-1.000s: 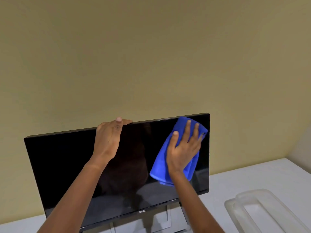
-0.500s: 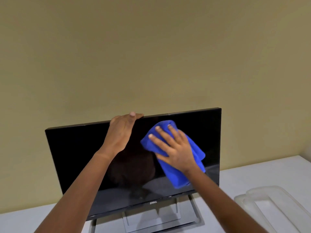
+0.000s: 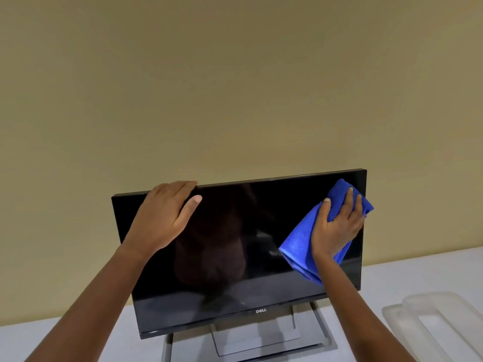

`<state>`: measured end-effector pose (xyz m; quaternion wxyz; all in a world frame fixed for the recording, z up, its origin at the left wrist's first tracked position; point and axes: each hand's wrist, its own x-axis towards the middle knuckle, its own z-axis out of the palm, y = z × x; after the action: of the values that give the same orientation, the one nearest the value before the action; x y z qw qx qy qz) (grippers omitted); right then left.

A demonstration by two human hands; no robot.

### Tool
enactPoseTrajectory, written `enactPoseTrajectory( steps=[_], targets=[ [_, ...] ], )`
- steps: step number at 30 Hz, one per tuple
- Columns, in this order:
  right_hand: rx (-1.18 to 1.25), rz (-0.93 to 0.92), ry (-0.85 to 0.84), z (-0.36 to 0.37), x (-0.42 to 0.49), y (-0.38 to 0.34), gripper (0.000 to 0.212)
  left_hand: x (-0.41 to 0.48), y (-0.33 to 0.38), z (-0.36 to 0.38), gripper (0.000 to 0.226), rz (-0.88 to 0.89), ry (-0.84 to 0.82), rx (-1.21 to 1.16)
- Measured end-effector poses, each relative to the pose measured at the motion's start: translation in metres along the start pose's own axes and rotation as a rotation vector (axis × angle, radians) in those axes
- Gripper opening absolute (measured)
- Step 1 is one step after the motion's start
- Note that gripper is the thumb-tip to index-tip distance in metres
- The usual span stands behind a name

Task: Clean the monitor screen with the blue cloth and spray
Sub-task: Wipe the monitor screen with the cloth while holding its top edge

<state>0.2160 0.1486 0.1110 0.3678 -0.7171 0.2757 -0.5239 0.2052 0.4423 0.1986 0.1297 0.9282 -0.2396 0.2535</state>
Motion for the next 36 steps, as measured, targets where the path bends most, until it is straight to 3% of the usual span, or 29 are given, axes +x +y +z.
enactPoseTrajectory(
  steps=[4,8,13,20,25,27,29,33,36],
  targets=[
    [0.014,0.104,-0.002,0.012,-0.035,-0.029,0.054,-0.021,-0.022,-0.006,0.086,-0.094,0.031,0.2],
    [-0.005,-0.063,-0.043,0.023,-0.079,-0.058,0.05,-0.03,-0.03,0.0,0.065,-0.141,0.104,0.176],
    [-0.089,-0.406,-0.181,0.037,-0.148,-0.094,0.051,-0.028,-0.025,0.01,0.058,-0.218,0.197,0.055],
    [-0.226,-1.301,-0.382,0.037,-0.196,-0.064,0.054,-0.032,-0.029,0.009,0.054,-0.192,0.207,0.054],
    [-0.267,-1.553,-0.372,0.021,-0.137,-0.015,0.051,-0.032,-0.029,0.009,0.054,-0.199,0.201,0.047],
    [-0.298,-1.483,-0.353,0.01,-0.103,0.003,0.053,-0.032,-0.028,0.011,0.056,-0.207,0.192,0.033],
    [-0.303,-1.302,-0.336,-0.001,-0.072,0.019,0.054,-0.032,-0.03,0.013,0.057,-0.203,0.187,0.028],
    [-0.281,-0.755,-0.3,-0.019,-0.043,0.039,0.057,-0.034,-0.034,0.015,0.057,-0.186,0.187,0.025],
    [-0.13,-0.301,-0.243,-0.02,-0.052,0.035,0.061,-0.033,-0.032,0.017,0.057,-0.193,0.204,0.013]
  ],
)
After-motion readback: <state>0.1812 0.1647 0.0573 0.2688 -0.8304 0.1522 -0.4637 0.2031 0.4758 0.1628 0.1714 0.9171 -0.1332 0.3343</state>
